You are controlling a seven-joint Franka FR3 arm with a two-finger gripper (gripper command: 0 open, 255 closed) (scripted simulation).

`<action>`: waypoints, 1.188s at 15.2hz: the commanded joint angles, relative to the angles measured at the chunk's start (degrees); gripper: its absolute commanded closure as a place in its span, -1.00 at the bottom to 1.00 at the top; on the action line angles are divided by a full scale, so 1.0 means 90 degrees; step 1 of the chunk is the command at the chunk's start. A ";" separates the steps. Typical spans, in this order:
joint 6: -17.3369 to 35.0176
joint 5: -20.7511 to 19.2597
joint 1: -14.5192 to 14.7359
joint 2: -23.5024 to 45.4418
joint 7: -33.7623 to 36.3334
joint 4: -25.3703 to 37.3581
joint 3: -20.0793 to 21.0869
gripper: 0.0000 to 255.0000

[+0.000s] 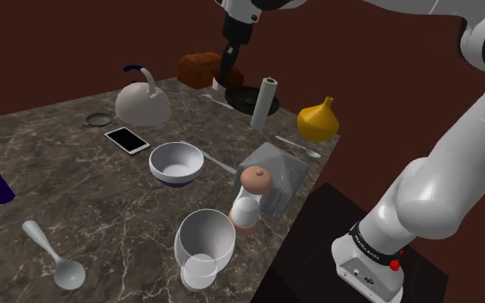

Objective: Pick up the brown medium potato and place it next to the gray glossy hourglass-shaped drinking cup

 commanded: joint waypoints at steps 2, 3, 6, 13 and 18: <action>0.0099 0.0067 0.0141 -0.0585 0.0276 -0.0691 0.0142 1.00; 0.0116 0.0095 0.0187 -0.0768 0.0362 -0.0892 0.0192 1.00; 0.0138 0.0194 0.0335 -0.1296 0.0628 -0.1441 0.0349 1.00; 0.0039 0.0505 0.0732 -0.2413 0.1298 -0.2448 0.0785 1.00; -0.0132 0.0790 0.1062 -0.3096 0.1830 -0.2942 0.1156 1.00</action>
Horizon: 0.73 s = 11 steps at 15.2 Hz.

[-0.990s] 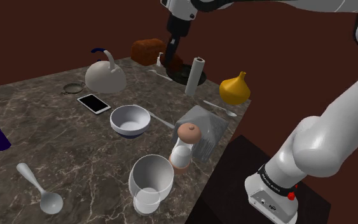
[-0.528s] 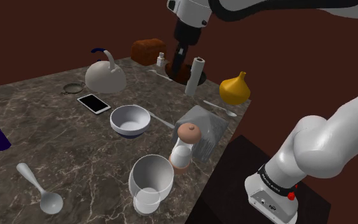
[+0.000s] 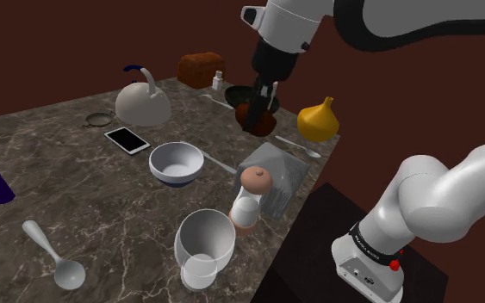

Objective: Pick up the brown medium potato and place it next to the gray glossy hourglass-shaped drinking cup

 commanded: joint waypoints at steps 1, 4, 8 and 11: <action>-0.0042 0.0120 0.0136 -0.0231 0.0241 -0.0182 0.0171 1.00; -0.0176 0.0314 0.0349 -0.0569 0.0593 -0.0367 0.0425 1.00; -0.0370 0.0582 0.0639 -0.0937 0.1096 -0.0510 0.0793 1.00; -0.0516 0.0787 0.0848 -0.1147 0.1496 -0.0540 0.1093 1.00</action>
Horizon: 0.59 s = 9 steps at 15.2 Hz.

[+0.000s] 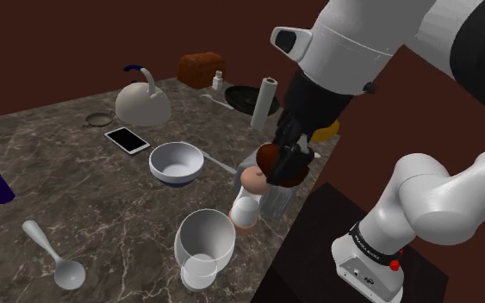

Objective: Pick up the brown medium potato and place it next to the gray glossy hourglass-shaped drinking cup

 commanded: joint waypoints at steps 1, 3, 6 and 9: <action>-0.0120 0.0144 0.0142 -0.0137 0.0292 0.0006 0.0214 1.00; -0.0214 0.0279 0.0266 -0.0229 0.0572 0.0038 0.0433 1.00; -0.0065 0.0333 0.0303 -0.0249 0.0626 -0.0124 0.0512 1.00; 0.0186 0.0380 0.0325 -0.0246 0.0635 -0.0370 0.0577 1.00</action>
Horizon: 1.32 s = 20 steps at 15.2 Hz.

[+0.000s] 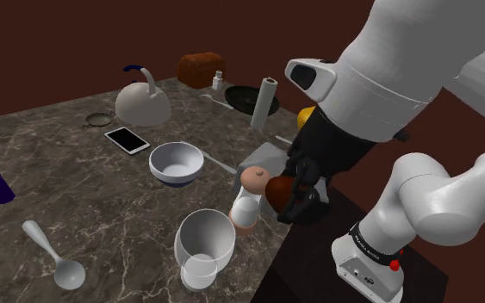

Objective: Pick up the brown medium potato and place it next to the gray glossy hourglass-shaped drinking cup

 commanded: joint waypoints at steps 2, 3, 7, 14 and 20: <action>0.0246 0.0052 0.0023 0.0014 0.0029 -0.0228 0.0083 1.00; 0.0332 0.0068 0.0029 0.0021 0.0033 -0.0305 0.0108 1.00; 0.0679 0.0129 0.0048 0.0067 0.0053 -0.0605 0.0213 1.00; 0.1314 0.0228 0.0062 0.0219 0.0101 -0.1087 0.0423 1.00; 0.1890 0.0298 0.0045 0.0429 0.0159 -0.1454 0.0633 1.00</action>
